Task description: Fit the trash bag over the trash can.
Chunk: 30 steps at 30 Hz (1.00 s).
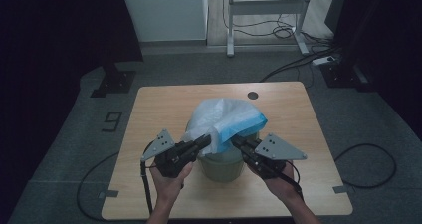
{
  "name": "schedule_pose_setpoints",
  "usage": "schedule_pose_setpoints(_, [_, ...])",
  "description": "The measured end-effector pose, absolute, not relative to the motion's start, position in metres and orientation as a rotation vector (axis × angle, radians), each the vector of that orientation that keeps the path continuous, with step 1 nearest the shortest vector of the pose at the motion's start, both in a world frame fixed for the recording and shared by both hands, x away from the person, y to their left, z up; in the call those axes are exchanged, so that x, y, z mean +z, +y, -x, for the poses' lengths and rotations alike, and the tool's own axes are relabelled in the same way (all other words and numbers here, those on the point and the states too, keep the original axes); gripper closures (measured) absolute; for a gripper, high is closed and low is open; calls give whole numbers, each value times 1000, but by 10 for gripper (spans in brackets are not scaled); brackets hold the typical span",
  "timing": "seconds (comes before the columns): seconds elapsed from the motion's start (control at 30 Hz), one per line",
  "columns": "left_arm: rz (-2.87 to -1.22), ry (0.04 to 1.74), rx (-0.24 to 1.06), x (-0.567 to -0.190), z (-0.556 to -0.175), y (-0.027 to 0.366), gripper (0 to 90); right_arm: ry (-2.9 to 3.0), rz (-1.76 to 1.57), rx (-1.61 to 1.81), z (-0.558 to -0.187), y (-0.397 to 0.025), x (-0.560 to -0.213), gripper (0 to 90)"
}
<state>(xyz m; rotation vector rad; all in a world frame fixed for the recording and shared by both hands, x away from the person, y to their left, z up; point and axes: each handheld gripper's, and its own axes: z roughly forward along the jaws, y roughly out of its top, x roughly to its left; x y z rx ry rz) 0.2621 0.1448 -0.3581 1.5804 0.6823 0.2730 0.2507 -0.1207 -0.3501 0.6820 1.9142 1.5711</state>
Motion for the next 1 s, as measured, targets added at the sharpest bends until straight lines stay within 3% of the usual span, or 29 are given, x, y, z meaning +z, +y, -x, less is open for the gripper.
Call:
schedule_pose_setpoints(0.2, [-1586, 685, 269, -359, -263, 143, 892, 1907, -619, 1594, -243, -120, -352, 607])
schedule_pose_setpoints(0.53, [-1588, 681, 267, -359, -262, 145, 893, 1893, -629, 1576, -247, -129, -354, 488])
schedule_pose_setpoints(0.8, [-1608, 669, 249, -361, -263, 142, 892, 1904, -614, 1584, -253, -132, -351, 344])
schedule_pose_setpoints(1.0, [-1612, 661, 238, -360, -263, 141, 892, 1960, -597, 1611, -257, -128, -351, 319])
